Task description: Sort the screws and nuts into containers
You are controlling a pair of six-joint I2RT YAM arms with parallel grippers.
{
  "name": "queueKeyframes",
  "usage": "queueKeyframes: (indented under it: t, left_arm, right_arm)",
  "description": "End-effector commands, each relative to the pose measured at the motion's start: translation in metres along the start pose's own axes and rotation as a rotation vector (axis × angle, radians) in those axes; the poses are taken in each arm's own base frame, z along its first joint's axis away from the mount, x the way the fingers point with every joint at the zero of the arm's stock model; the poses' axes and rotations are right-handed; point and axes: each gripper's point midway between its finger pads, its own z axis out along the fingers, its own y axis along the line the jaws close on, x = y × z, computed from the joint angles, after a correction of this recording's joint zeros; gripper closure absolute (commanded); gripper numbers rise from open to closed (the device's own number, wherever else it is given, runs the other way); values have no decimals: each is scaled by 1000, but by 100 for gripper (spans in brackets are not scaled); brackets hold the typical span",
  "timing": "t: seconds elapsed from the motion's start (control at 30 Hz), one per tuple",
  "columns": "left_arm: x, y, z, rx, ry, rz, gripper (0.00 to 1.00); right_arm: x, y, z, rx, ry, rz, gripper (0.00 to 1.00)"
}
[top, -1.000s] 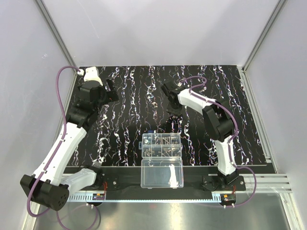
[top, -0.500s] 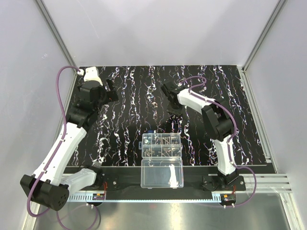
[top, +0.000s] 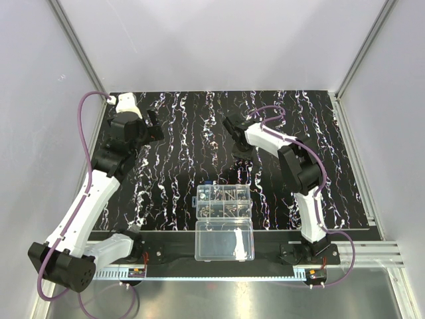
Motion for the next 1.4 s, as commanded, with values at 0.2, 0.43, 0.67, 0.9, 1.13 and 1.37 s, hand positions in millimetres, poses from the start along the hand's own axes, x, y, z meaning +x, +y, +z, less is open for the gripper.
queueKeyframes:
  t: [0.2,0.43,0.67,0.9,1.13,1.37]
  left_arm:
    - [-17,0,-2,-5,-58,-6,1]
    - [-16,0,-1,-7,-57,-4,1]
    - [-19,-3,-4,10,-64,-16,1]
    - [-21,-8,-10,49,-72,-34,1]
    - [-25,-9,-14,57,-86,-41,1]
    - [-24,-9,-13,55,-82,-37,1]
  right_arm:
    - [-5,-11,8,45,-16,-36,98]
    - [-17,12,-56,-135,-72,-269,100]
    - [50,33,-139,-409,-17,-490,100]
    - [150,29,-157,-614,47,-742,100]
    - [173,13,-153,-615,74,-781,100]
    - [194,22,-155,-636,108,-848,100]
